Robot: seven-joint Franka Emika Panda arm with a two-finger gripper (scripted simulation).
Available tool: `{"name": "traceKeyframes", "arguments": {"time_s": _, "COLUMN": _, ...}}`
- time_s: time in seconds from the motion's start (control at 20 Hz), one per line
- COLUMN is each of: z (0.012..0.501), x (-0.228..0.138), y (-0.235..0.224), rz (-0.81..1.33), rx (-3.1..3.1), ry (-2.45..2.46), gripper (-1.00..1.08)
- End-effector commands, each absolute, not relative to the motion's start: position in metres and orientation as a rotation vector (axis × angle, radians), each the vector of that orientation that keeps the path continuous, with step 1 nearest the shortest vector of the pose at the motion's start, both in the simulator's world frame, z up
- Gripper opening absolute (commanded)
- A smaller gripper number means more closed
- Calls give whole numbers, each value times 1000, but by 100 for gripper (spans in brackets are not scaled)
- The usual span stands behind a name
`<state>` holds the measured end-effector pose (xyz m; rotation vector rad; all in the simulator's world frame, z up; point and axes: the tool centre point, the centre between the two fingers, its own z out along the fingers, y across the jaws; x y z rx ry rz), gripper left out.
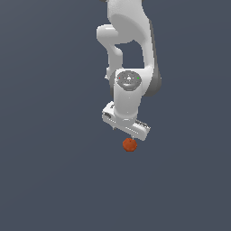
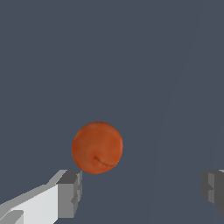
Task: Pick up the object and move it to a goal position.
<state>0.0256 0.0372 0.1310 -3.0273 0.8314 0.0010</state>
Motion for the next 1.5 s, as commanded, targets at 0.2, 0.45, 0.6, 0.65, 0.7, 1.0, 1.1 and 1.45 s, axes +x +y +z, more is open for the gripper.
{"name": "traceKeyframes", "arguments": {"time_s": 0.2, "z": 120, "x": 32, "y": 49, "rz": 2, "rx": -2949, "ry": 1075, "gripper": 100}}
{"name": "traceKeyframes", "arguments": {"time_s": 0.45, "z": 111, "x": 36, "y": 59, "rz": 2, "rx": -2879, "ry": 1253, "gripper": 100}}
{"name": "traceKeyframes", "arguments": {"time_s": 0.6, "z": 107, "x": 39, "y": 63, "rz": 2, "rx": -2839, "ry": 1343, "gripper": 100}}
{"name": "traceKeyframes", "arguments": {"time_s": 0.65, "z": 106, "x": 39, "y": 65, "rz": 2, "rx": -2826, "ry": 1369, "gripper": 100}}
{"name": "traceKeyframes", "arguments": {"time_s": 0.7, "z": 105, "x": 40, "y": 66, "rz": 2, "rx": -2815, "ry": 1393, "gripper": 100}}
{"name": "traceKeyframes", "arguments": {"time_s": 1.0, "z": 99, "x": 42, "y": 72, "rz": 1, "rx": -2761, "ry": 1498, "gripper": 100}}
{"name": "traceKeyframes", "arguments": {"time_s": 1.1, "z": 98, "x": 43, "y": 73, "rz": 0, "rx": -2750, "ry": 1519, "gripper": 100}}
{"name": "traceKeyframes", "arguments": {"time_s": 1.45, "z": 97, "x": 43, "y": 74, "rz": 0, "rx": -2741, "ry": 1535, "gripper": 100}}
